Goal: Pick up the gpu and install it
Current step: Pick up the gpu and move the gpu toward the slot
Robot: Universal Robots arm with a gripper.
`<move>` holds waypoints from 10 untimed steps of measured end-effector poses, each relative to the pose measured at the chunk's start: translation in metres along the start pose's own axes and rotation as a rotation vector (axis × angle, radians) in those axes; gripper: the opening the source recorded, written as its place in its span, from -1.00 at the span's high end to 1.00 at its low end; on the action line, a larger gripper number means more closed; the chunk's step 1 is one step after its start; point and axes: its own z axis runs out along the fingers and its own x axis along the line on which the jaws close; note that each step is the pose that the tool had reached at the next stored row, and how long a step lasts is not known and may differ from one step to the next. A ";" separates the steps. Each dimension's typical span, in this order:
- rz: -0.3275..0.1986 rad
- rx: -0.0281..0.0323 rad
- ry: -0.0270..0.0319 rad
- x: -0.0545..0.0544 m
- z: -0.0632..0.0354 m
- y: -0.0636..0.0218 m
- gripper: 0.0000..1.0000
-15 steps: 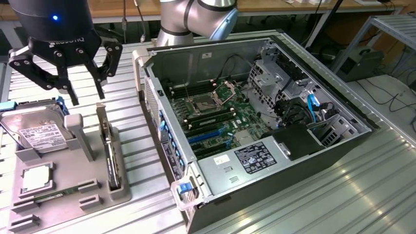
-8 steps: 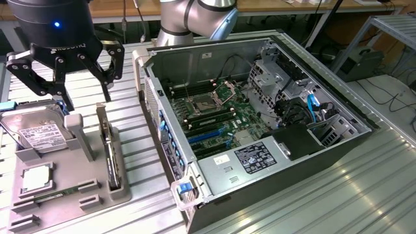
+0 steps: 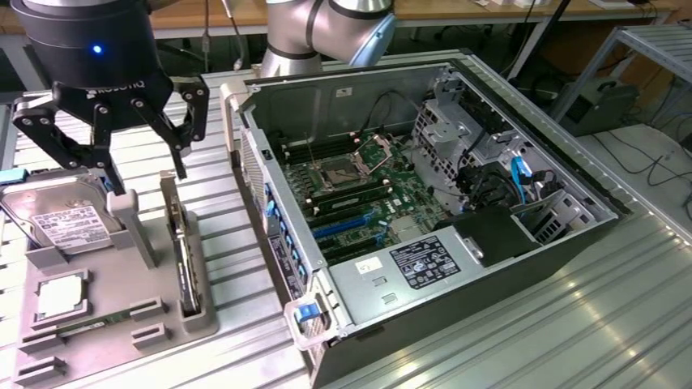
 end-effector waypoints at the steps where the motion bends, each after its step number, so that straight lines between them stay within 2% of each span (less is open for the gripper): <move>1: 0.000 0.0003 0.0002 0.000 0.0016 0.0001 -0.23; 6: 0.005 0.0009 0.0005 0.000 0.0107 0.0009 -0.23; 10: 0.029 0.0009 0.0021 0.000 0.0181 0.0018 -0.23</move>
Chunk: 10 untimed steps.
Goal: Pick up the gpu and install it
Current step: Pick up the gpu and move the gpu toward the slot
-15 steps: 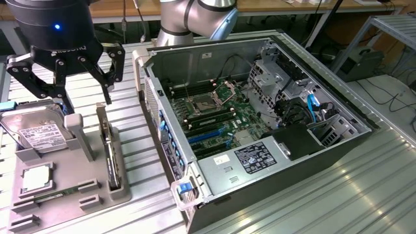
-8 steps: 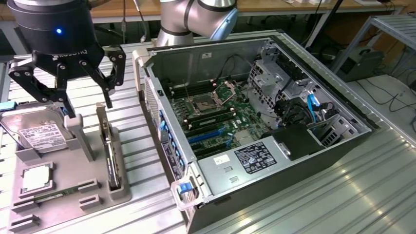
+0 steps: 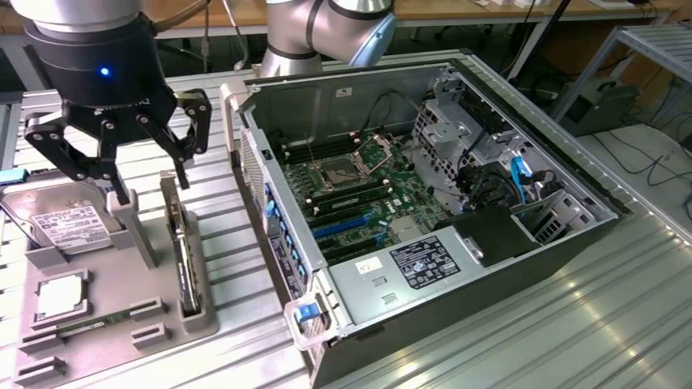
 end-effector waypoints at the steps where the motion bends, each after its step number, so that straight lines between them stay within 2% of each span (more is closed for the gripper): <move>1: 0.010 0.0001 0.0008 0.000 0.0029 0.0006 -0.23; 5: 0.014 0.0006 0.0010 0.000 0.0107 0.0013 -0.23; 10: 0.014 0.0006 0.0009 0.000 0.0138 0.0015 -0.23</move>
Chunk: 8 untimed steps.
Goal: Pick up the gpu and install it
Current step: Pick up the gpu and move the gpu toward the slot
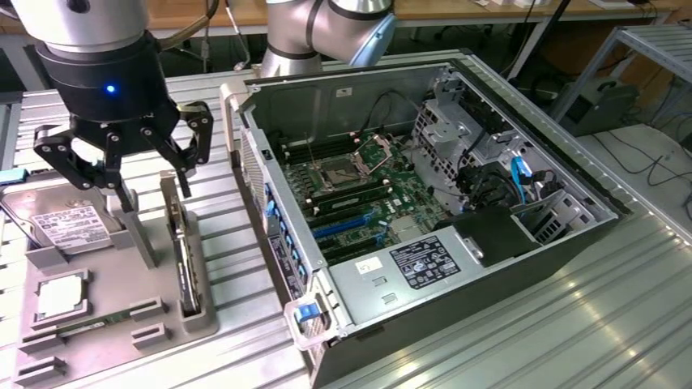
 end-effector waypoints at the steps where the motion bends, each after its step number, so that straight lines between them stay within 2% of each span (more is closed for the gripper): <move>1: 0.000 0.0000 0.0001 0.000 0.0007 0.0000 -0.23; 8: 0.000 0.0000 0.0000 0.000 0.0058 0.0004 -0.23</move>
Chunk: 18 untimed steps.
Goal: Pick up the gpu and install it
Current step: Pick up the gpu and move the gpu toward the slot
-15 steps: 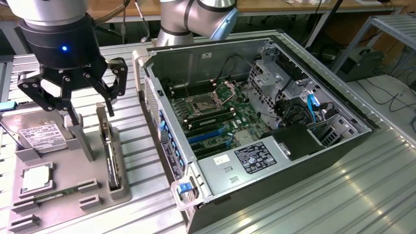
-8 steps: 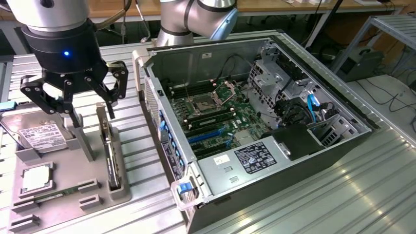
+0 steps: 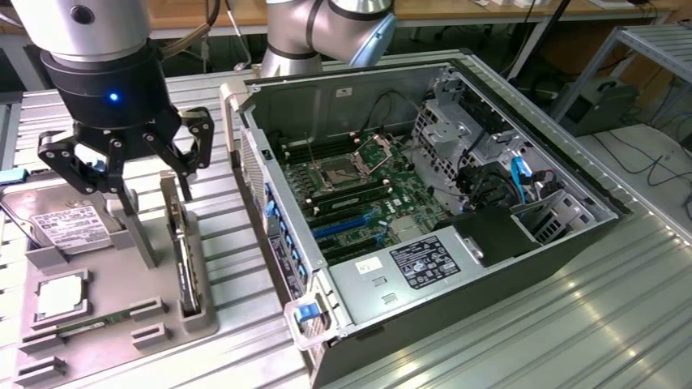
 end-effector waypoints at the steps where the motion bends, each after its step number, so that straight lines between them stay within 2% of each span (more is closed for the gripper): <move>1: 0.000 0.0000 0.0001 0.000 0.0009 0.0000 -0.23; 18: 0.014 0.0001 0.0013 0.000 0.0232 -0.0033 -0.23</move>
